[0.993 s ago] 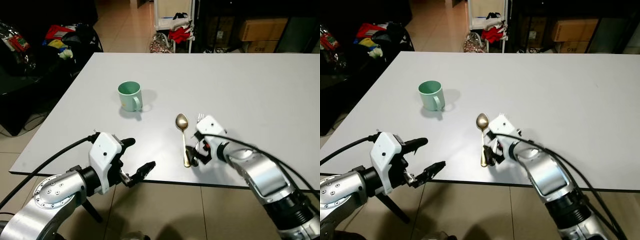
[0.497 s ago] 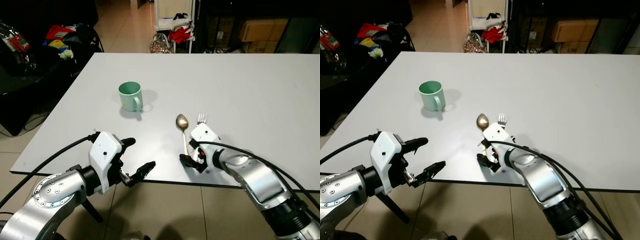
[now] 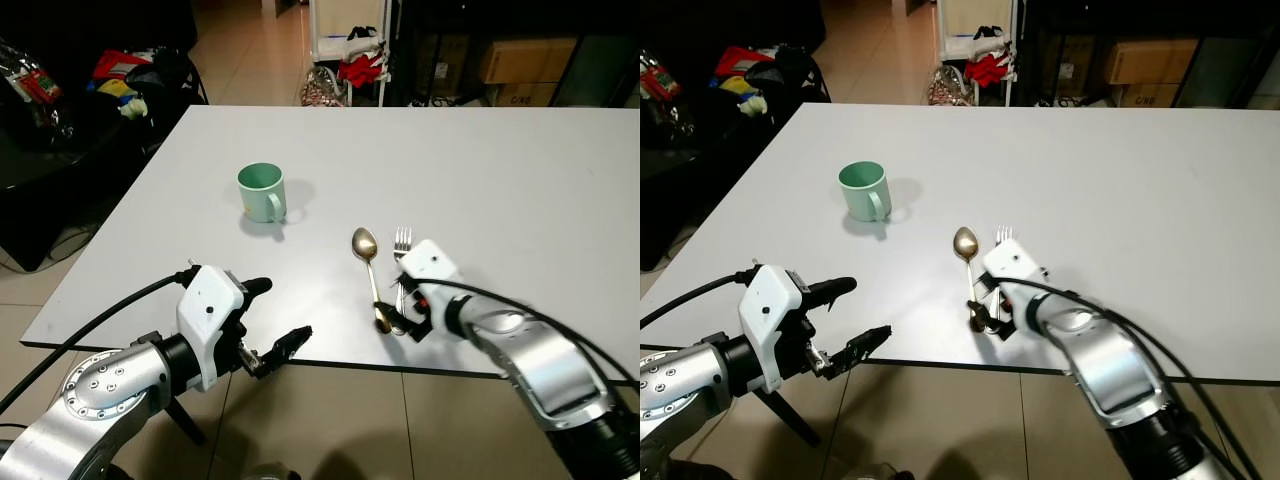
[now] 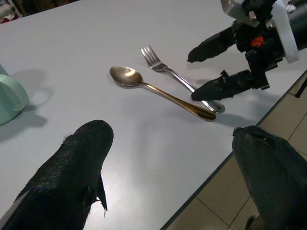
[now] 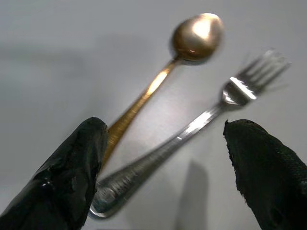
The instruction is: Setting the table
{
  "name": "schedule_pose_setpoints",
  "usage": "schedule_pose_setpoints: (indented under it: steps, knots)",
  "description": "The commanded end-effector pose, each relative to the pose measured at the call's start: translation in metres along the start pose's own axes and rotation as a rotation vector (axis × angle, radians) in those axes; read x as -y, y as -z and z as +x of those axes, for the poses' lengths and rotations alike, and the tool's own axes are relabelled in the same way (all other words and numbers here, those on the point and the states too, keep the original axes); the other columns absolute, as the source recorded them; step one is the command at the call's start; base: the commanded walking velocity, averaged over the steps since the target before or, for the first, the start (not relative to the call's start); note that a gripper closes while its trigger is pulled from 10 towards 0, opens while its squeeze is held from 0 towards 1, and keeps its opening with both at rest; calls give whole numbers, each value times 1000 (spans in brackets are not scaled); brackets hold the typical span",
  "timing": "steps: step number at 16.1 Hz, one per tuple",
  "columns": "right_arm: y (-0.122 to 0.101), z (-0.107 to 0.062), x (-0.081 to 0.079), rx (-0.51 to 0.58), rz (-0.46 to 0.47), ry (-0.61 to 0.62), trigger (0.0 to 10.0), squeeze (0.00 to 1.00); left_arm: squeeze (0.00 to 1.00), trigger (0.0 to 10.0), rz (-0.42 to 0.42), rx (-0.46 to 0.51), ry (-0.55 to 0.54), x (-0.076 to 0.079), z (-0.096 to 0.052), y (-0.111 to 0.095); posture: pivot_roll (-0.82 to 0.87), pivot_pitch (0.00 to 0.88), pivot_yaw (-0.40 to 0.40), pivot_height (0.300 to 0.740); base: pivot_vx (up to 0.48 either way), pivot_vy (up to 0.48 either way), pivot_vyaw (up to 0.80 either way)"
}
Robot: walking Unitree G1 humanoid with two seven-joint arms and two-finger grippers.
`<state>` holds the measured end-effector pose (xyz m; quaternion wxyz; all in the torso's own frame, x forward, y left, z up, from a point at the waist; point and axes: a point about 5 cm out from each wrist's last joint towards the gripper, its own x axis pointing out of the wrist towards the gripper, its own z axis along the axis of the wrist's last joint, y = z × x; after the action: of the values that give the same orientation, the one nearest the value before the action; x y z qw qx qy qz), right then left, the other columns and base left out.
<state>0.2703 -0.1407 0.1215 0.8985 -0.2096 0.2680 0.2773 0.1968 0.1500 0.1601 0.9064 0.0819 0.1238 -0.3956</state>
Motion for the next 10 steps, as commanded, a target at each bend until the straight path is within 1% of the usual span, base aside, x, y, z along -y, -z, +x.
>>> schedule_pose_setpoints:
  steps: [1,3,6,10]
  knots:
    - [3,-5,1,-12,13,10,10000,0,0,10000,17,-4,-8,-2,-3,-3,121,0,76,740,0,0,0]
    - [14,-7,-1,-65,5,-4,10000,0,0,10000,19,-2,-3,-2,-2,-4,118,0,78,740,0,0,0]
    - [22,-3,-5,-80,26,-12,10000,0,0,10000,21,-2,0,-2,-2,-4,118,0,81,740,0,0,0]
    - [22,-3,-5,-80,26,-12,10000,0,0,10000,21,-2,0,-2,-2,-4,118,0,81,740,0,0,0]
